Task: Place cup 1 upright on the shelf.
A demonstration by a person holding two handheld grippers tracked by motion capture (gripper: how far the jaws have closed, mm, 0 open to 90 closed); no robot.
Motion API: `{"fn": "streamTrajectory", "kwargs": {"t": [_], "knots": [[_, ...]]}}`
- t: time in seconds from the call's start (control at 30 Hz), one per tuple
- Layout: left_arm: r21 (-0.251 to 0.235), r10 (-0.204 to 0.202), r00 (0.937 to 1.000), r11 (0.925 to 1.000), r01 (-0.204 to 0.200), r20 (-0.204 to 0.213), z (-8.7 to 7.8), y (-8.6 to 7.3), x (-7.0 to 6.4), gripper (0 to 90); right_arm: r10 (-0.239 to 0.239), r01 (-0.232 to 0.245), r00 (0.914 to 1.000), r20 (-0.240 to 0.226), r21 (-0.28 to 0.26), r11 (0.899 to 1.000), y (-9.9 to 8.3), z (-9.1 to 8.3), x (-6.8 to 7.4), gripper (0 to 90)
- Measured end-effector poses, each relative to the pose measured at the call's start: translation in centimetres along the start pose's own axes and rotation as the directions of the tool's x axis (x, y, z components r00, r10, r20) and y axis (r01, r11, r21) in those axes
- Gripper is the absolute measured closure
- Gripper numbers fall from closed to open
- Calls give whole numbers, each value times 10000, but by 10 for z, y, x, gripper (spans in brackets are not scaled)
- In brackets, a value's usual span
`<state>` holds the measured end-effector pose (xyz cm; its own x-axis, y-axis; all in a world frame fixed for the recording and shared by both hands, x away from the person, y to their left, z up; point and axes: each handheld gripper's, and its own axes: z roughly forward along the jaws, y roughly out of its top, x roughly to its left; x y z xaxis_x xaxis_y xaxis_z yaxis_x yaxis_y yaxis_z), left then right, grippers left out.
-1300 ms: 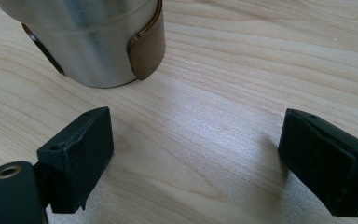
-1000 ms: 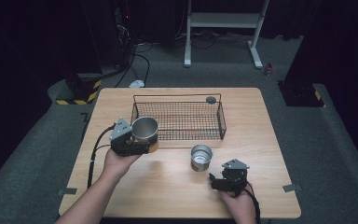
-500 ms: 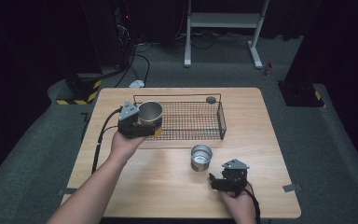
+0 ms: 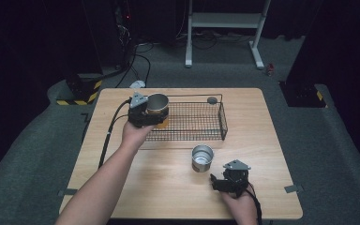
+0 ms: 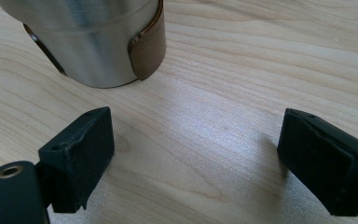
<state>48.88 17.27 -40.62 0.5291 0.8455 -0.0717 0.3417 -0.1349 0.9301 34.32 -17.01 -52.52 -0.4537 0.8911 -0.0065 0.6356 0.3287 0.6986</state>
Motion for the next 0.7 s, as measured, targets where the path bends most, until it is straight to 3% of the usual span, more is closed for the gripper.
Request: {"fn": "streamTrajectory", "kwargs": {"t": [0.37, 0.7], "knots": [[541, -24, 9985, 9985, 53, -547, 21, -13, 6, 140, -20, 20, 10000, -4, -3, 10000, 0, 0, 0, 109], [1084, -124, 9975, 9939, 198, -689, 38, -34, 8, 139, -6, 6, 10000, -2, 0, 10000, 0, 0, 0, 109]]}}
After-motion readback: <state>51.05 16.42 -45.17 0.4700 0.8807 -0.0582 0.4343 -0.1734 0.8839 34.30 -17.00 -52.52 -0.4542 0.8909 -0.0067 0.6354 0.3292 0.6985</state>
